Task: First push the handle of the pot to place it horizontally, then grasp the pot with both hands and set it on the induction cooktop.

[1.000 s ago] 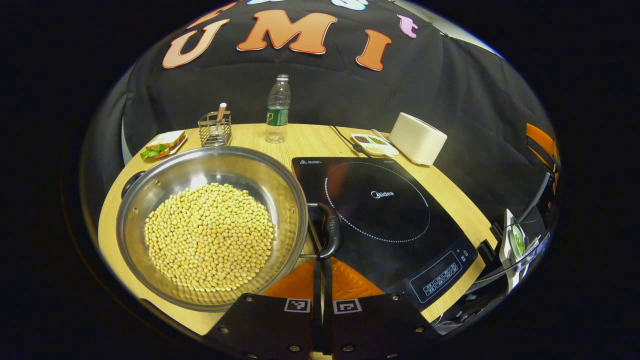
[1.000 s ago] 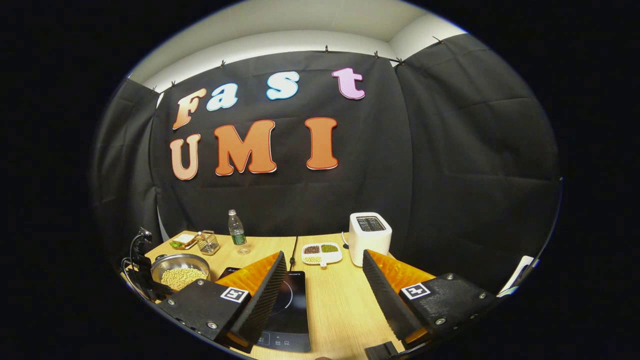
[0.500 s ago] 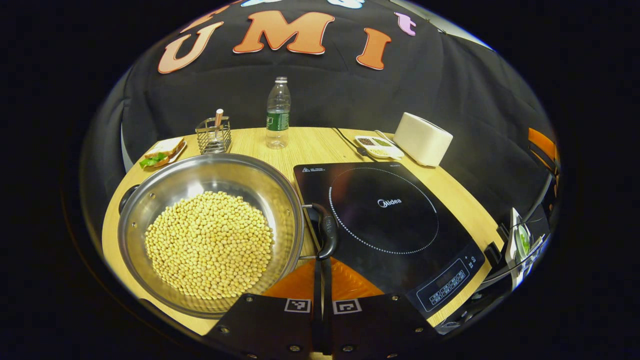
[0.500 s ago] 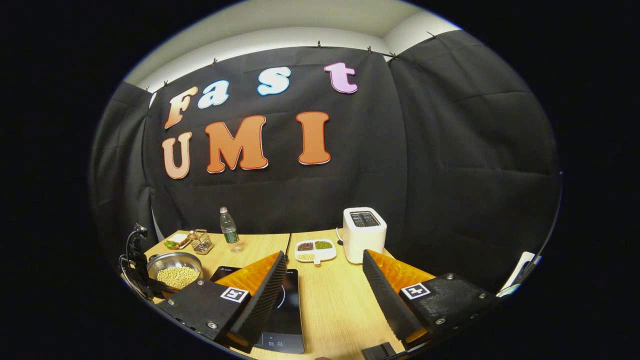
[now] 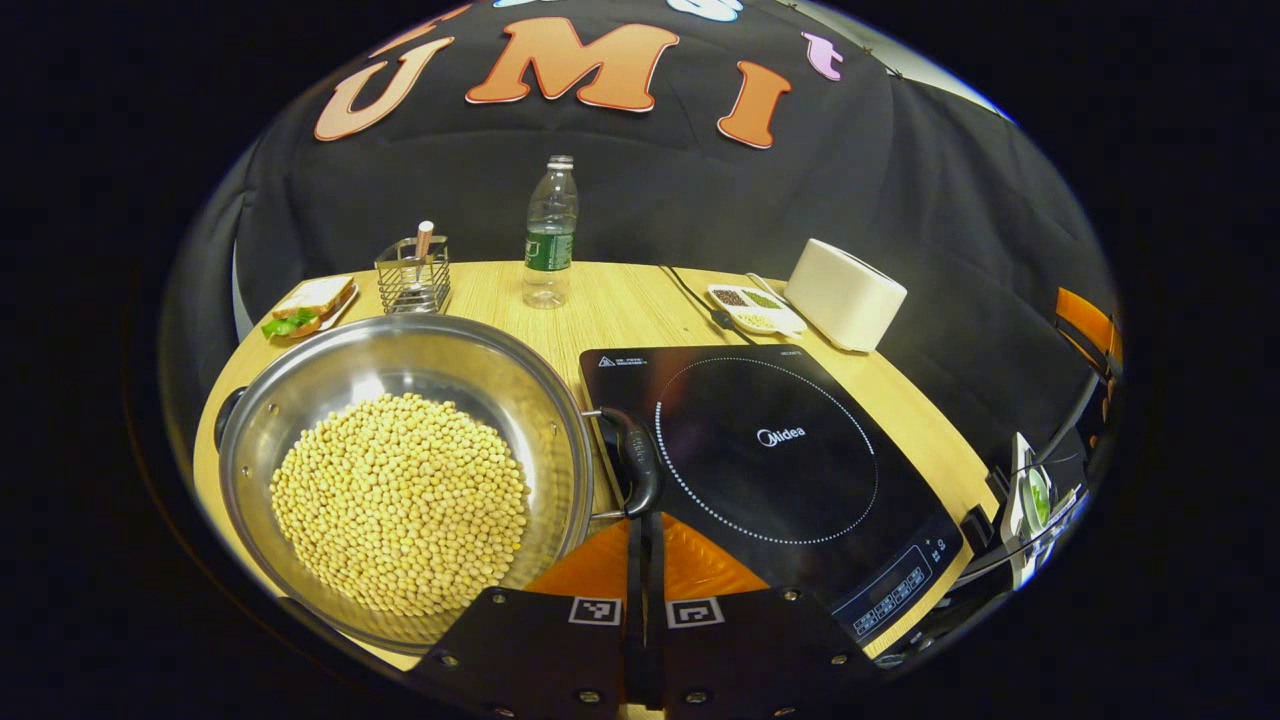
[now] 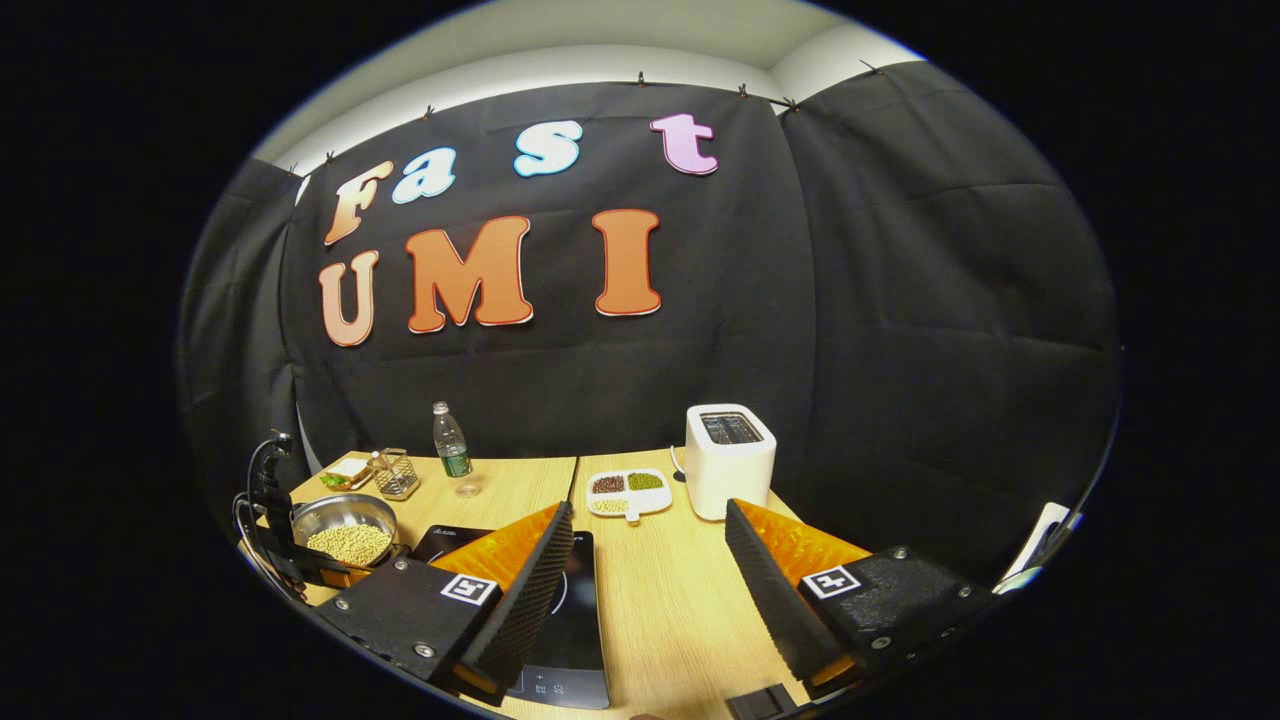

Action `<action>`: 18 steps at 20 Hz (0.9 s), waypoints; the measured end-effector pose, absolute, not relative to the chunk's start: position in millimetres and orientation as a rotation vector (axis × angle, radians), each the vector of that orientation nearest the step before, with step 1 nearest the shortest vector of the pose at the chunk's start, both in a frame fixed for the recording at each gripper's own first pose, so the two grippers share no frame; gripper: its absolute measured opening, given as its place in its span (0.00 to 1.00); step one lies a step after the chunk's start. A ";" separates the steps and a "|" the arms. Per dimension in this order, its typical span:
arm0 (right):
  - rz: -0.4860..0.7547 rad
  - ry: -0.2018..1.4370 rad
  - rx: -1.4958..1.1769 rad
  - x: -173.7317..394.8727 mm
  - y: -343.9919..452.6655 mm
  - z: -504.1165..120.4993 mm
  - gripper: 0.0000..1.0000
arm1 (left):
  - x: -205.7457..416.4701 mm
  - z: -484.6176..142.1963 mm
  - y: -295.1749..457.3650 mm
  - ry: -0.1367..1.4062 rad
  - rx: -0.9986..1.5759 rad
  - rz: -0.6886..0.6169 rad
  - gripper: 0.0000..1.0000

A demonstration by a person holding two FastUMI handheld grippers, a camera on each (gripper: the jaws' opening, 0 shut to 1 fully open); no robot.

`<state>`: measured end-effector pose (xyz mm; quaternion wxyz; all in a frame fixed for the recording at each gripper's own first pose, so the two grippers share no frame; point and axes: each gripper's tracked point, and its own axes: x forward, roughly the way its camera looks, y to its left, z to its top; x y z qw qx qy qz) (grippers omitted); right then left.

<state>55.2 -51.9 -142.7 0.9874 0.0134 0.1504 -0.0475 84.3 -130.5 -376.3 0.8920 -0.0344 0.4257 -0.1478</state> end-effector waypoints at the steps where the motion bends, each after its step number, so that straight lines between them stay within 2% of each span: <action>1: -0.097 0.309 0.030 56.4 -49.7 -145.3 0.95 | 85.4 -376.8 -130.3 0.881 -0.072 -0.309 0.05; 4: -0.098 0.328 0.025 61.5 -36.6 -152.6 0.95 | 82.2 -372.0 -127.1 0.870 -0.060 -0.313 0.02; 6: -0.090 0.338 0.016 65.7 -21.5 -155.2 0.95 | 87.6 -351.1 -117.1 0.814 -0.067 -0.300 0.05; 8: -0.073 0.347 0.012 71.5 -0.8 -158.3 0.95 | 91.9 -322.1 -97.9 0.742 -0.076 -0.280 0.02; 9: -0.062 0.347 0.015 73.6 11.3 -158.5 0.95 | 94.8 -308.6 -84.6 0.706 -0.073 -0.265 0.05; 10: -0.049 0.347 0.019 76.5 24.0 -159.2 0.95 | 98.7 -296.2 -69.2 0.672 -0.062 -0.245 0.02; 11: -0.034 0.349 0.023 79.1 37.9 -159.6 0.95 | 103.3 -287.3 -49.9 0.637 -0.044 -0.219 0.05; 12: -0.018 0.352 0.028 81.2 51.5 -162.0 0.95 | 107.6 -278.4 -29.9 0.608 -0.025 -0.189 0.02; 16: 0.030 0.367 0.036 90.1 103.6 -173.9 0.95 | 110.5 -264.0 39.0 0.557 -0.034 -0.090 0.02; 17: 0.040 0.372 0.037 92.4 115.9 -177.8 1.00 | 111.3 -260.4 55.1 0.543 -0.044 -0.069 0.02; 18: 0.052 0.382 0.043 94.9 130.3 -184.5 0.95 | 109.9 -260.1 70.9 0.537 -0.049 -0.052 0.02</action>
